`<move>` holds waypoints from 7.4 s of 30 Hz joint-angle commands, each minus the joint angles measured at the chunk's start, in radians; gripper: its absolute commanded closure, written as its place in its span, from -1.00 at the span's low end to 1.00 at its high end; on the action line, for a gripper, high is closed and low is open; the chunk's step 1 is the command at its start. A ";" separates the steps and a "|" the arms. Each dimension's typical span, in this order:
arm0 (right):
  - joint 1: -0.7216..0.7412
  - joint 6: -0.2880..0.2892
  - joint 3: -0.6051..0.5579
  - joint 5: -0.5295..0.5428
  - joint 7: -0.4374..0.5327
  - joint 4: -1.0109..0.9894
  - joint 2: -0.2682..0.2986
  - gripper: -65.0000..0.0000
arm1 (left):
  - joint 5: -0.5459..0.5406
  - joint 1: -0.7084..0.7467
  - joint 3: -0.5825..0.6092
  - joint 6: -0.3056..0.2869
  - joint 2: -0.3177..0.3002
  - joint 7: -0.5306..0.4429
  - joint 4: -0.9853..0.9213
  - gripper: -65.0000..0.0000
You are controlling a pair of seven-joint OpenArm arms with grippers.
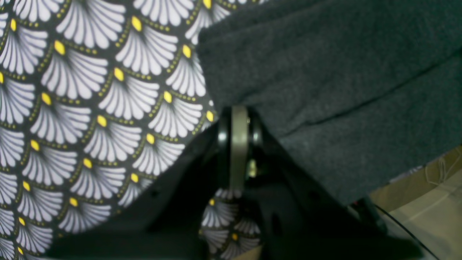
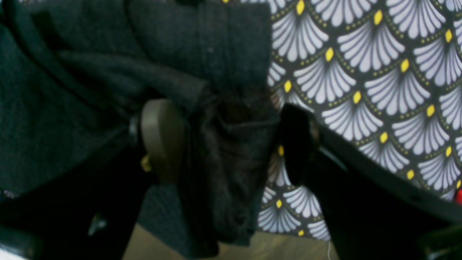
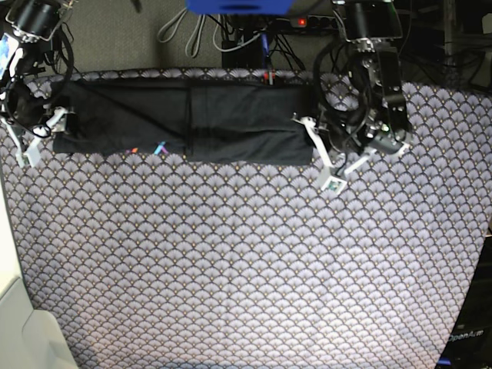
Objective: Fold the T-shirt properly
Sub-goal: 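Hold the strip end with the right gripper while the left gripper waits, then lift the strip end with the right gripper and move it toward the middle, then fold the held end over onto the strip with the right gripper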
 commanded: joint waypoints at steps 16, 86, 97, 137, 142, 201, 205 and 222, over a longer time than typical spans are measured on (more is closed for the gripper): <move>0.011 -0.001 0.003 0.006 0.000 0.012 0.055 -0.30 | -0.005 -0.013 -0.001 -0.003 0.000 -0.001 0.018 0.99; -0.012 -0.001 0.015 0.009 -0.056 -0.001 -0.048 0.84 | -0.005 -0.017 -0.001 -0.003 0.000 -0.001 0.018 0.99; -0.036 -0.001 -0.016 0.011 -0.082 0.236 -0.105 1.00 | -0.016 -0.018 -0.031 -0.008 0.000 -0.001 0.026 0.99; -0.098 -0.001 -0.287 0.187 -0.135 0.556 -0.260 1.00 | -0.016 0.025 -0.519 -0.012 -0.111 0.008 0.178 0.99; -0.084 -0.001 -0.349 0.187 -0.132 0.556 -0.290 1.00 | -0.016 0.056 -0.521 -0.012 -0.134 0.008 0.179 0.99; 0.106 -0.001 -0.895 0.184 0.000 0.285 -0.359 0.99 | -0.016 0.108 -0.624 -0.014 -0.172 0.058 0.239 0.98; 0.117 -0.001 -0.895 0.184 0.000 0.284 -0.359 0.99 | -0.016 0.111 -0.621 -0.014 -0.172 0.058 0.251 0.98; 0.168 -0.001 -0.896 0.220 -0.006 0.155 -0.369 -0.19 | -0.016 0.111 -0.619 -0.014 -0.172 0.058 0.251 0.98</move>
